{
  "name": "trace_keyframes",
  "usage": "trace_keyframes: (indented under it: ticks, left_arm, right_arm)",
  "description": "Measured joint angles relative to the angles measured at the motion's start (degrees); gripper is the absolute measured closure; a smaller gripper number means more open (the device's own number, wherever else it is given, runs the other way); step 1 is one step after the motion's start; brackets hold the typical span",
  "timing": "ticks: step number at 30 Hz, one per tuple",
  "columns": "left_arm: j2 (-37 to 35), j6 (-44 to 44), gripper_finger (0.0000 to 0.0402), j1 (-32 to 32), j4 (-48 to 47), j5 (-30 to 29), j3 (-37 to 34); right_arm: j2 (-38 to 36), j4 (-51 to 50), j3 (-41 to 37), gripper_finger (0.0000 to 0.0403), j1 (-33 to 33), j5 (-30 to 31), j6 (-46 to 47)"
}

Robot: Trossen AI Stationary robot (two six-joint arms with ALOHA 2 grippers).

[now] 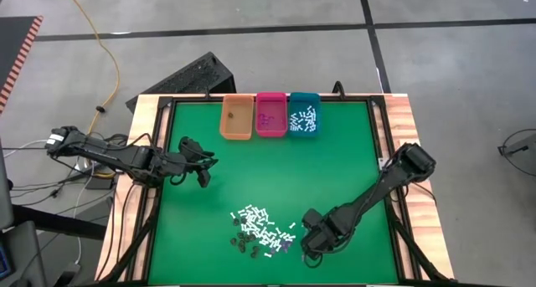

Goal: Sort Halloween decoration
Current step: Put the violet witch hat toy into the red bin

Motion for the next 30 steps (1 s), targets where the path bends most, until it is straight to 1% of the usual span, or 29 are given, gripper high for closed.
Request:
trace_keyframes:
  ticks: [3,7,17,20,23,29,30]
  left_arm:
    - [0.0,0.0,0.027,0.0,-0.1,0.0,0.0]
    - [0.0,-0.1,0.0264,0.0,-0.3,0.0,0.0]
    - [0.0,-0.4,0.0264,0.0,-0.7,0.0,0.0]
    - [0.0,-0.4,0.0264,0.0,-0.7,0.0,0.0]
    - [0.0,-0.4,0.0264,0.0,-0.9,0.0,0.0]
    - [0.0,-0.5,0.0264,0.0,-1.0,0.0,0.0]
    - [0.0,-0.5,0.0264,0.0,-1.0,0.0,0.0]
  right_arm:
    - [1.2,0.5,0.0,0.0245,0.0,-1.0,0.0]
    - [1.7,1.1,0.0,0.0245,-0.3,-0.6,-0.6]
    - [4.4,2.2,0.0,0.0245,-1.1,-0.6,-5.1]
    - [5.0,2.1,0.0,0.0252,-1.3,-1.4,-5.8]
    - [5.4,1.9,0.1,0.028,-1.6,-1.6,-6.0]
    - [5.7,1.3,0.1,0.0375,-2.3,-1.6,-6.7]
    - [5.7,1.4,0.1,0.0385,-2.4,-1.6,-6.9]
